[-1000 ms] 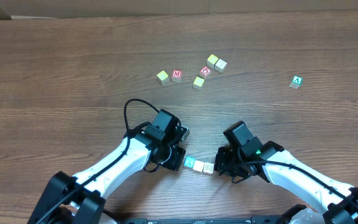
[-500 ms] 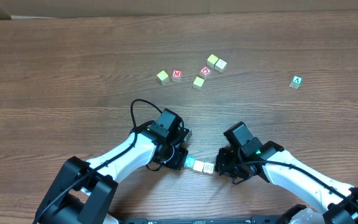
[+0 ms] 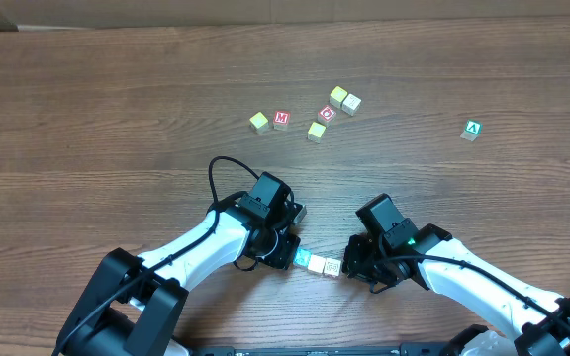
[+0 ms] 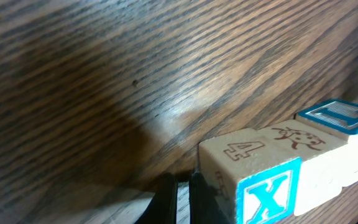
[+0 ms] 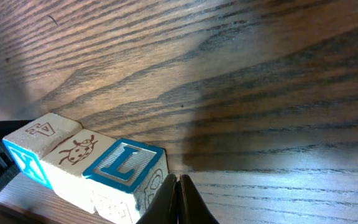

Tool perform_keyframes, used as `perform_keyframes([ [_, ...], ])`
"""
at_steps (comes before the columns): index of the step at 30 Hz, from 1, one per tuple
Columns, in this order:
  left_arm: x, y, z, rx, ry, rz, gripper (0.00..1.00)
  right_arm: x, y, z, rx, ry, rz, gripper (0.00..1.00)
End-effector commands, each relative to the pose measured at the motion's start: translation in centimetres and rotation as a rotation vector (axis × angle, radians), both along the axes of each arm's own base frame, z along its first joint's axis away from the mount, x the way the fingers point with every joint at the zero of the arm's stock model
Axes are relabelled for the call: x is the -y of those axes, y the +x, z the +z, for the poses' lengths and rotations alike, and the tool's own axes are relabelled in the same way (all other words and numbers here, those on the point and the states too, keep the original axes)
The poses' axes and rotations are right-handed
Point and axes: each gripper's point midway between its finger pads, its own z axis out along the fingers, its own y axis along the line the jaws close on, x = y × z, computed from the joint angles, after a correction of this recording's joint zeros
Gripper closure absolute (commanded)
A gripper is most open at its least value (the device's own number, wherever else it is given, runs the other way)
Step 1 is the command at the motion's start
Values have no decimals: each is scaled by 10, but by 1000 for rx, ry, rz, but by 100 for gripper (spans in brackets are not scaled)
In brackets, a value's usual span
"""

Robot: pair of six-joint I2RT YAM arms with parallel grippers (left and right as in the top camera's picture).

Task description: Flip 3 blocks

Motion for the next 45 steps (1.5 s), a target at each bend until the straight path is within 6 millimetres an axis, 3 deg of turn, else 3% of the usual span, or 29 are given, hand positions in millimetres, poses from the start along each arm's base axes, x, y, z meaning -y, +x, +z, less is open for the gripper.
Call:
perform_keyframes([
  [1, -16, -3, -13, -5, 92, -14, 96, -2, 1, 2, -6, 7, -21, 96],
  [8, -19, -9, -14, -30, 105, -15, 96, -2, 1, 2, -20, 7, -46, 96],
  [19, -3, -20, -11, -35, 59, -91, 96, -10, -7, 3, -47, 29, -38, 96],
  [26, -3, -20, -11, -35, 60, -92, 96, -18, -16, 3, -45, 18, -4, 96],
  [36, -5, -23, -12, -40, 66, -112, 96, -24, -8, 5, -32, 44, -49, 96],
  [45, -6, -22, -12, -27, 69, -134, 96, -23, -14, -4, -85, 25, -69, 96],
])
